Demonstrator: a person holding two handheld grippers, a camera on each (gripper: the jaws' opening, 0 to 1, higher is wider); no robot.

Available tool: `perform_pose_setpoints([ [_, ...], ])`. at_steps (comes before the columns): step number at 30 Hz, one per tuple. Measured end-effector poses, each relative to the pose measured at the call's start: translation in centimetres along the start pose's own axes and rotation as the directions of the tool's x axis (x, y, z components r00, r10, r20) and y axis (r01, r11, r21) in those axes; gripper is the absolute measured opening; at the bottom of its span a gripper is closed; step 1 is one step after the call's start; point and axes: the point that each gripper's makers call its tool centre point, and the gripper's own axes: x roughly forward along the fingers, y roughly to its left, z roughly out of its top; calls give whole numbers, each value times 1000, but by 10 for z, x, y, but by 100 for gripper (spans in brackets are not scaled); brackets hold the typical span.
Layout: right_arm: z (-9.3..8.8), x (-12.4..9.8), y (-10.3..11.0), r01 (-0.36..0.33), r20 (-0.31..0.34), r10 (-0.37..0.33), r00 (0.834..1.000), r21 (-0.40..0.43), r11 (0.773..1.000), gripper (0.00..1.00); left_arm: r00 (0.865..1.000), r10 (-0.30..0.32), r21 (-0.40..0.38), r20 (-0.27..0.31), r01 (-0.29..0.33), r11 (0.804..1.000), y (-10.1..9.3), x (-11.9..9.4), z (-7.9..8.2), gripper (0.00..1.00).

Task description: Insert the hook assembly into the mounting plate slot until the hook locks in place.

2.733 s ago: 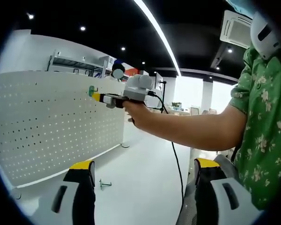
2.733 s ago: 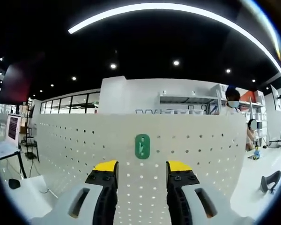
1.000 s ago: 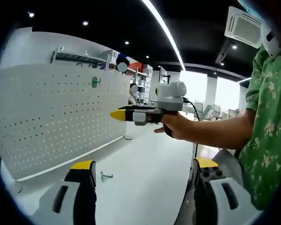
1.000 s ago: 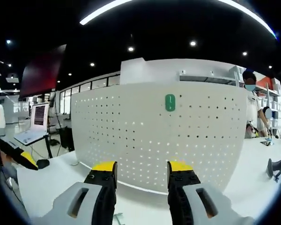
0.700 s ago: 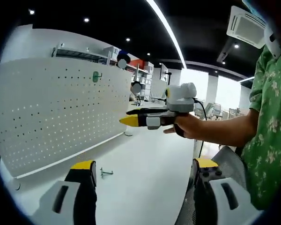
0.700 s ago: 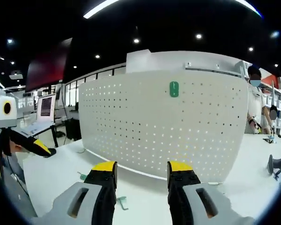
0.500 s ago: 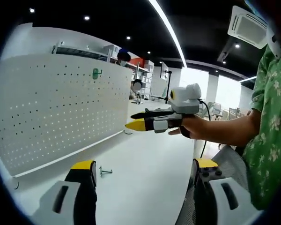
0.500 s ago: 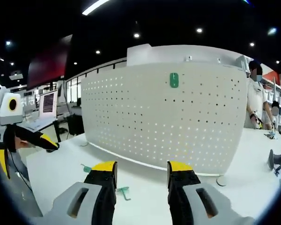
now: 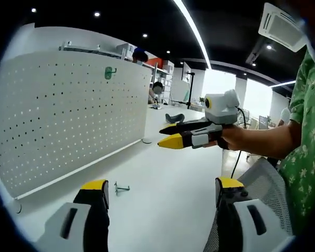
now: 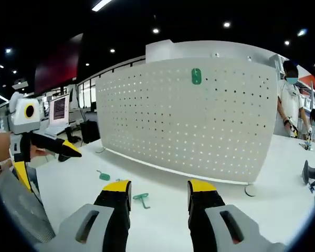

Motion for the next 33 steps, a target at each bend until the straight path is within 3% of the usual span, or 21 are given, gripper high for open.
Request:
perform_pose_setpoints([
  [14, -8, -1, 3, -29, -16, 29, 999, 12, 1000, 44, 996, -4, 7, -89, 5, 1000, 20, 33, -15, 83],
  [33, -27, -5, 2, -65, -49, 67, 997, 45, 997, 44, 978, 9, -4, -207, -10, 1000, 56, 75, -43, 78],
])
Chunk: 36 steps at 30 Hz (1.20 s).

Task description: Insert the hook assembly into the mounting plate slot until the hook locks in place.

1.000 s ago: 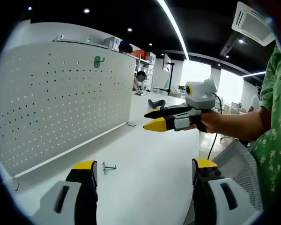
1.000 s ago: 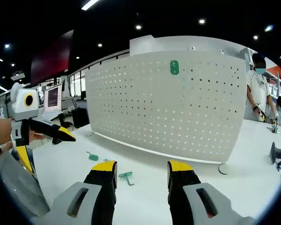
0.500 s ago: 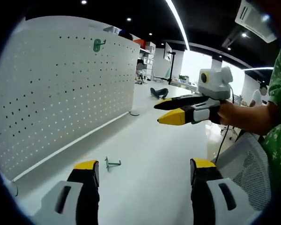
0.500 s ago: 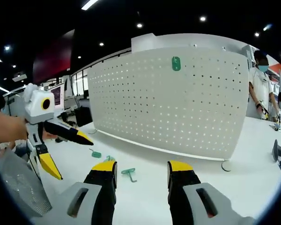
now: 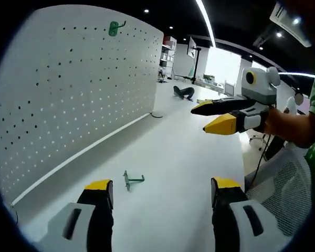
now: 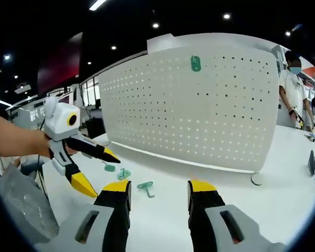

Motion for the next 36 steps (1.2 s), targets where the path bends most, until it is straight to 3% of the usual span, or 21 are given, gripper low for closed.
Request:
perform_pose_setpoints([
  [8, -8, -2, 1, -20, -11, 20, 1000, 8, 1000, 44, 998, 12, -15, -54, -13, 1000, 17, 20, -12, 76],
  [23, -17, 1, 7, -62, -27, 62, 998, 20, 998, 45, 994, 47, -11, -103, -48, 999, 37, 38, -23, 68],
  [36, -19, 2, 18, -181, -17, 182, 983, 57, 982, 46, 989, 55, 7, -134, -54, 998, 44, 48, -29, 62],
])
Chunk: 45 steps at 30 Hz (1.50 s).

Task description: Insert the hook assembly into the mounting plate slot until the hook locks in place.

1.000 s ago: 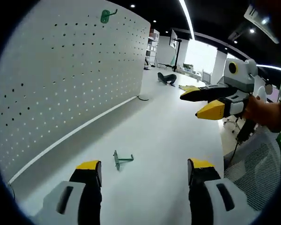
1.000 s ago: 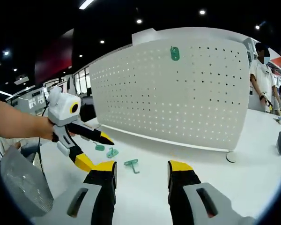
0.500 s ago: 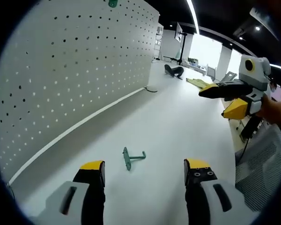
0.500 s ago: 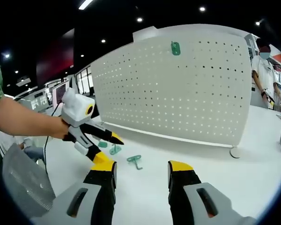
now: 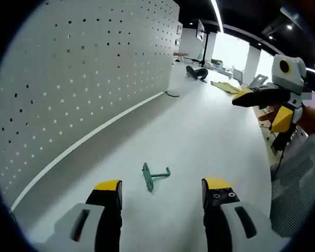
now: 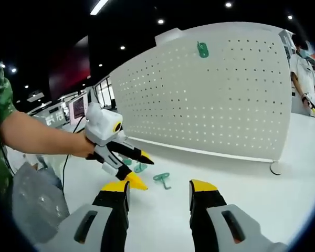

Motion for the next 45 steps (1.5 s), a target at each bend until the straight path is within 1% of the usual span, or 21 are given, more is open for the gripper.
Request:
perform_pose_setpoints([
  [5, -3, 0, 3, -33, -5, 33, 999, -4, 999, 48, 1000, 1, 2, -1, -1, 1000, 1, 3, 0, 59],
  [7, -4, 1, 5, -54, -5, 54, 999, -6, 999, 49, 1000, 13, 6, -7, -13, 1000, 3, 4, -1, 58],
  [9, -5, 1, 8, -78, -8, 78, 997, -8, 997, 49, 1000, 11, 5, -4, -11, 1000, 3, 4, -1, 55],
  [13, -7, 2, 10, -100, -9, 100, 995, -8, 995, 50, 1000, 21, 13, -4, -21, 1000, 6, 6, 0, 51],
  [15, -8, 2, 10, -101, -10, 101, 995, -8, 995, 50, 999, 34, 23, -6, -34, 999, 8, 6, 0, 48],
  [22, -10, 4, 8, -108, -15, 108, 994, -1, 994, 51, 999, 35, 34, -8, -34, 999, 8, 10, -1, 37],
  [25, -12, 6, 6, -110, -17, 110, 994, 2, 994, 51, 999, 42, 44, -25, -41, 998, 9, 12, -5, 33],
  [38, -15, 6, 2, -102, -20, 103, 995, 14, 995, 51, 997, 67, 49, -29, -66, 997, 14, 17, -5, 22],
  [45, -15, 7, 1, -100, -18, 100, 995, 16, 995, 51, 997, 74, 68, -29, -72, 995, 14, 19, -5, 16],
])
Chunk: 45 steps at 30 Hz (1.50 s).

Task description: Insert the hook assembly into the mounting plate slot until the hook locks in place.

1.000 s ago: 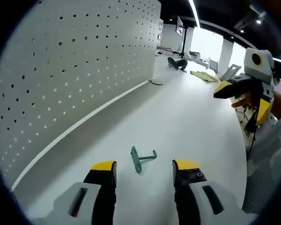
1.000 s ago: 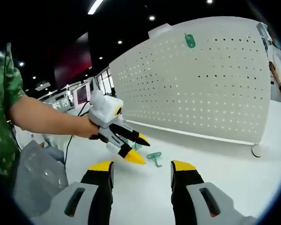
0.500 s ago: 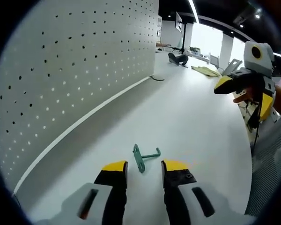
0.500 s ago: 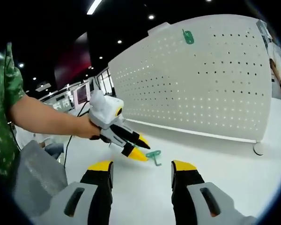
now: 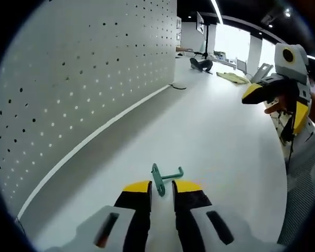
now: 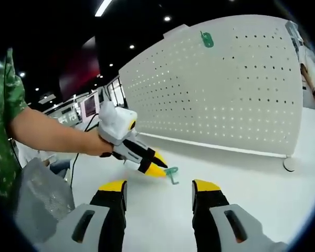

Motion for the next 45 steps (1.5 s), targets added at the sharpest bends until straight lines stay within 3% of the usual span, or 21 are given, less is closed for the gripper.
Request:
perform_pose_setpoints([
  [18, 0, 1, 0, 1, 3, -1, 1000, 8, 1000, 51, 1000, 21, 23, -4, -21, 1000, 3, 0, 0, 4],
  [31, 0, 3, -1, 2, 4, -2, 1000, 9, 1000, 51, 999, 45, -17, 2, -45, 999, 10, -1, -1, 2],
  [45, 5, 3, -2, 11, 10, -11, 1000, 6, 1000, 50, 997, 52, -36, 60, -50, 998, 9, -8, 13, 2],
])
